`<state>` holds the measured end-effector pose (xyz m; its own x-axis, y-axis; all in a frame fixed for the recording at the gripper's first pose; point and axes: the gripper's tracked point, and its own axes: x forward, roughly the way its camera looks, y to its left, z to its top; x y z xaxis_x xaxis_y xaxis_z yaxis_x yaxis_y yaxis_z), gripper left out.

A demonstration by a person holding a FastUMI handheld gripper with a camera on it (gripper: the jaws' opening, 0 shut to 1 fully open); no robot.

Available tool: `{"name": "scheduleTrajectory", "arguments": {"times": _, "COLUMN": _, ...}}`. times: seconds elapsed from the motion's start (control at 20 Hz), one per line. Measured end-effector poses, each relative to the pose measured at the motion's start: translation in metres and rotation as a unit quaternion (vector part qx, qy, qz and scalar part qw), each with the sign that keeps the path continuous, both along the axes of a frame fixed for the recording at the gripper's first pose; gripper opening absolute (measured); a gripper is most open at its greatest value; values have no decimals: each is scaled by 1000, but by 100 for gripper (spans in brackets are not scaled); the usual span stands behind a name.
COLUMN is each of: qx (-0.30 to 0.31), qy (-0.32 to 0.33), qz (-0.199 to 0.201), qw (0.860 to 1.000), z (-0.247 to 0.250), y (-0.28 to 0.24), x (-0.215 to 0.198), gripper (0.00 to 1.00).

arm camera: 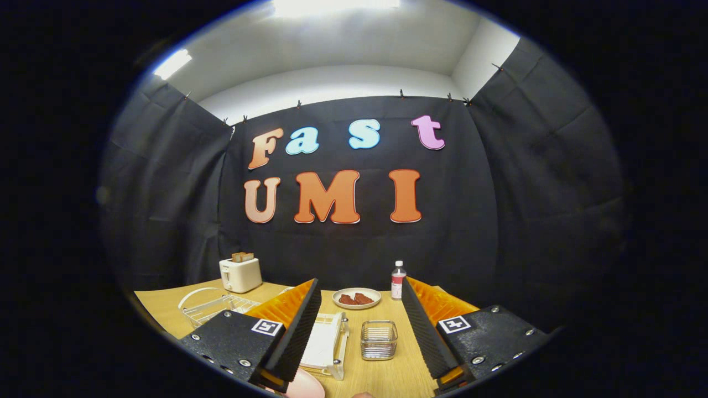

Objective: Take the plate from the dish rack, then take the spoon from the basket and place it into the plate.

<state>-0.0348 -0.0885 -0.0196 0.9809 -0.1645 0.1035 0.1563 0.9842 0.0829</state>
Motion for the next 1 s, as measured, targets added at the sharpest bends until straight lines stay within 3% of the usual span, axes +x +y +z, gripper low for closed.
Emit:
{"name": "scheduleTrajectory", "arguments": {"times": 0.35, "qx": -11, "qy": -1, "qz": -27, "qw": 1000, "z": 11, "y": -4, "x": 9, "gripper": 87}}
{"name": "scheduleTrajectory", "arguments": {"times": 1.0, "qx": -37, "qy": 12, "qz": -19, "qw": 999, "z": 19, "y": 17, "x": 19, "gripper": 87}}
